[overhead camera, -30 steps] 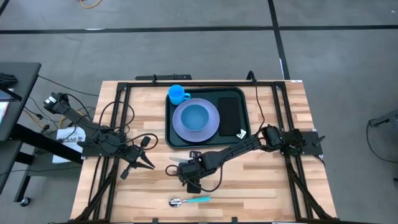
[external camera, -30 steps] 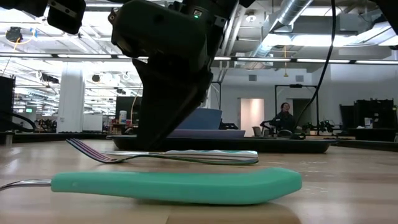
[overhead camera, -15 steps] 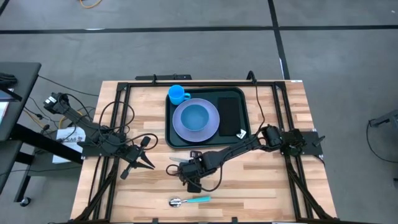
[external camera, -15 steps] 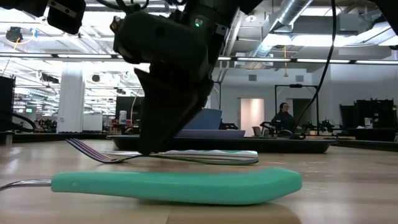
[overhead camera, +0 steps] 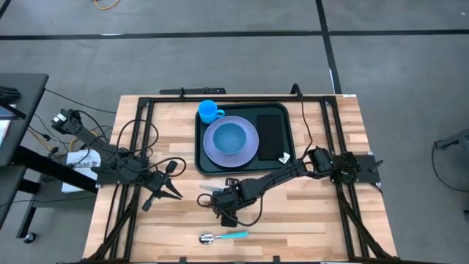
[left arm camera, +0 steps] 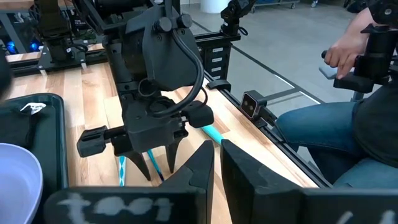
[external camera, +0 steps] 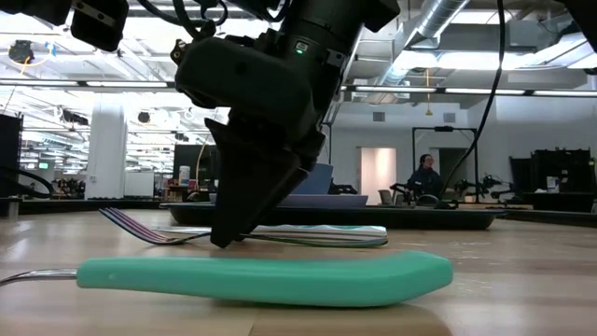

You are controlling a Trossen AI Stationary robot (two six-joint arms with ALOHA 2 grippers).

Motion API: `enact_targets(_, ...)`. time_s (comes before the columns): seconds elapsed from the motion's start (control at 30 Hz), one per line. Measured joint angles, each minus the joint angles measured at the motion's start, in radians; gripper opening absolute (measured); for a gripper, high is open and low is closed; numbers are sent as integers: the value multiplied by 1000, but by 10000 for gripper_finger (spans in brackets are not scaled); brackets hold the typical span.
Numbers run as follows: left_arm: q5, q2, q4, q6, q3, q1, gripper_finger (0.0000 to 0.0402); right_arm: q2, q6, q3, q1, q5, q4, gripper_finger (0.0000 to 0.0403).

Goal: Set up tray
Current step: Put the blue fork on the black napkin

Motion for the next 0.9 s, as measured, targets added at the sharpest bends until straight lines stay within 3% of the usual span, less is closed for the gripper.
enact_targets(0.37, 0, 0, 0, 0, 0, 0, 15, 0, 17, 0, -1, -2, 1, 154)
enact_targets(0.9, 0, 0, -1, 0, 0, 0, 15, 1, 17, -1, -1, -2, 0, 71)
